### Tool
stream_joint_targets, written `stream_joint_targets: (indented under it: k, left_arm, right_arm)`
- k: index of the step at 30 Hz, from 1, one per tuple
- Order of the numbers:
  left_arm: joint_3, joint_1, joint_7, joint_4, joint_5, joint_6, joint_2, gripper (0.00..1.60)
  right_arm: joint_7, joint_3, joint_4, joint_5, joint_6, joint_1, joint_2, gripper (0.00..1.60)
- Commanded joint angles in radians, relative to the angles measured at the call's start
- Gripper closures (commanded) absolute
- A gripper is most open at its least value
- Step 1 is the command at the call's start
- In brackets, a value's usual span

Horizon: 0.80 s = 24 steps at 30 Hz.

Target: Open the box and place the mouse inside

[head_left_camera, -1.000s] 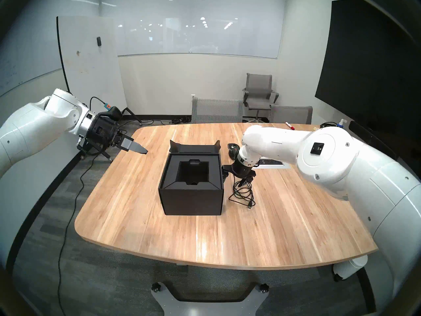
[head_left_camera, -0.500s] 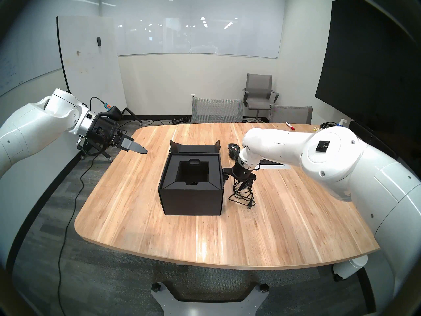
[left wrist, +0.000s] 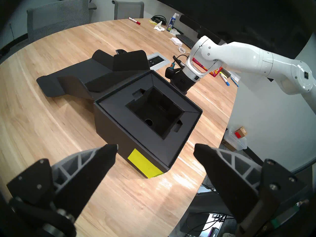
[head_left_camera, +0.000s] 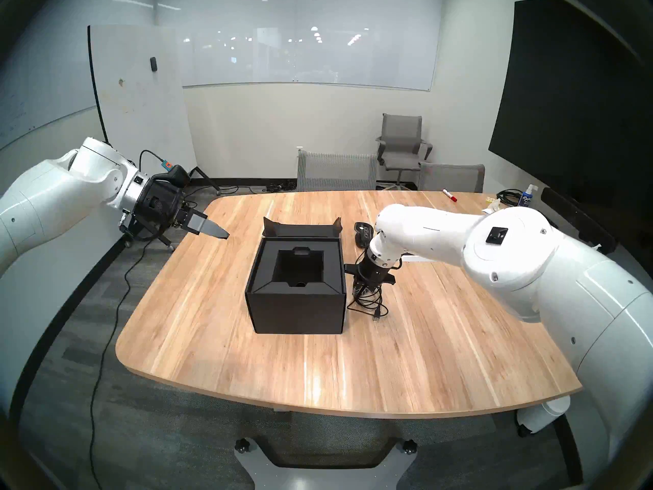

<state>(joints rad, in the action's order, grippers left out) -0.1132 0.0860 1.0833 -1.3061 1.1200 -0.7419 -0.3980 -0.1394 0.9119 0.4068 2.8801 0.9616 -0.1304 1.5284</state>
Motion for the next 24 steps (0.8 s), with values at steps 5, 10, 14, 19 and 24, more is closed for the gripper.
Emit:
stream_joint_targets:
  k: [5, 10, 14, 19, 24]
  left_arm:
    - [-0.014, -0.019, 0.013, -0.002, 0.006, -0.001, 0.0, 0.0]
    - [-0.014, -0.02, 0.014, -0.001, 0.006, -0.001, 0.0, 0.0]
    - [-0.014, -0.02, 0.014, -0.001, 0.006, -0.002, 0.0, 0.0]
    - [-0.014, -0.02, 0.013, -0.002, 0.006, -0.001, 0.0, 0.0]
    - [-0.014, -0.019, 0.012, -0.002, 0.006, -0.001, 0.0, 0.0]
  right_arm:
    - [-0.027, -0.034, -0.028, 0.0, -0.002, -0.012, 0.012, 1.6]
    - [-0.057, -0.051, -0.013, 0.0, -0.002, 0.006, 0.012, 1.6]
    - [-0.092, -0.067, 0.011, 0.0, -0.002, 0.032, 0.012, 1.6]
    - [-0.141, -0.084, 0.038, 0.0, -0.002, 0.096, 0.047, 1.6]
    - [-0.19, -0.114, 0.061, 0.0, -0.002, 0.126, 0.085, 1.6]
